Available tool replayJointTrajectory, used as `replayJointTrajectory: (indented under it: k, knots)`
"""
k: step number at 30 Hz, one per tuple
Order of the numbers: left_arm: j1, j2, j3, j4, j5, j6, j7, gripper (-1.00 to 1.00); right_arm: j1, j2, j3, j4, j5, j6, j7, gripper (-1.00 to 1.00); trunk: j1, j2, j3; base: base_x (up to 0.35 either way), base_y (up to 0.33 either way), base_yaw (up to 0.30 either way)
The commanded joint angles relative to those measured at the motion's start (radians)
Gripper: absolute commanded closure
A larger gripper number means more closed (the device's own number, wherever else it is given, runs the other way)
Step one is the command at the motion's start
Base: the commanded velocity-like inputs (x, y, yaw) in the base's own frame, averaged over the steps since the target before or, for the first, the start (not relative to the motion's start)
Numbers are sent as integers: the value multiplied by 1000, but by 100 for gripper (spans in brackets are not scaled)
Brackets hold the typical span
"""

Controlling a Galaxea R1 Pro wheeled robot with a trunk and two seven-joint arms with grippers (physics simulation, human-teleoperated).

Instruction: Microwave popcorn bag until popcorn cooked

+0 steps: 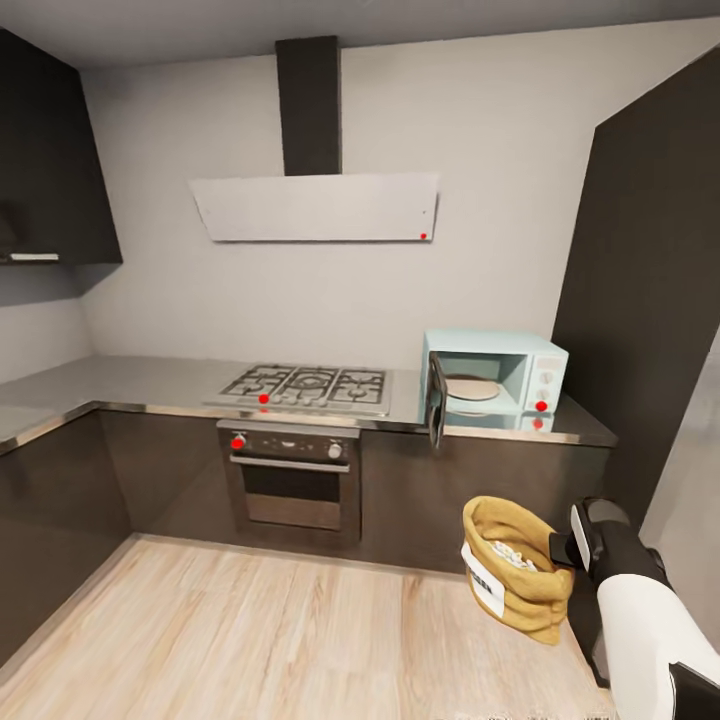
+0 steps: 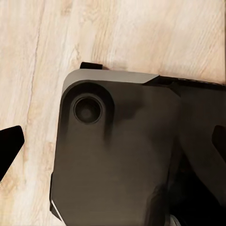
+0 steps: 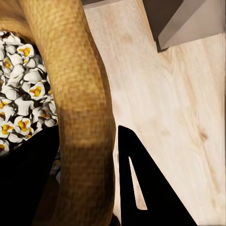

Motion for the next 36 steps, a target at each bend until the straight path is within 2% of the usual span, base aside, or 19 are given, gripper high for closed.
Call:
replayJointTrajectory:
  k: [1,9,12,14,18,20,24,26,27,30,33,34,36]
  knots:
    - [0,0,3,0,8,-3,0,-100,-1,1,-2,0,2,3,2,100,0,-1,-1,0,0,-262]
    - [0,0,3,0,8,-3,0,-100,-1,4,-1,2,1,-5,22,100,0,-1,0,0,0,-55]
    - [0,0,3,0,8,-3,0,-100,-1,2,4,-1,2,4,37,100,0,-1,0,0,0,0]
    - [0,0,3,0,8,-3,0,-100,-1,2,6,-2,1,39,38,100,0,-1,0,0,0,0]
    - [0,-1,3,0,8,-3,0,-100,-1,3,7,-13,3,41,39,100,0,-1,0,0,0,0]
    - [0,-1,3,0,8,-3,0,-100,-1,3,24,-20,4,41,39,100,0,-1,0,0,0,0]
    - [0,-1,3,0,8,-3,0,-100,-1,4,40,-134,0,41,39,100,0,-1,0,0,0,0]
    - [0,-1,3,0,8,-3,0,-100,-1,4,42,-153,1,41,38,100,0,-1,0,0,0,0]
    - [0,-1,3,0,8,-3,0,-100,-8,4,42,-158,2,41,37,100,0,-1,0,0,0,0]
    - [0,-1,3,0,8,-3,0,-100,-78,4,43,-159,6,41,32,100,0,-1,0,0,0,0]
    - [0,-1,3,0,8,-3,0,-100,-180,4,46,-140,9,41,22,100,0,-1,0,0,0,0]
    - [0,-1,3,0,8,-3,0,-100,-205,4,62,-129,10,41,15,100,0,-1,0,0,0,0]
    - [0,-1,3,0,8,-3,0,-100,-251,4,123,-89,11,41,2,100,0,-1,0,0,0,0]
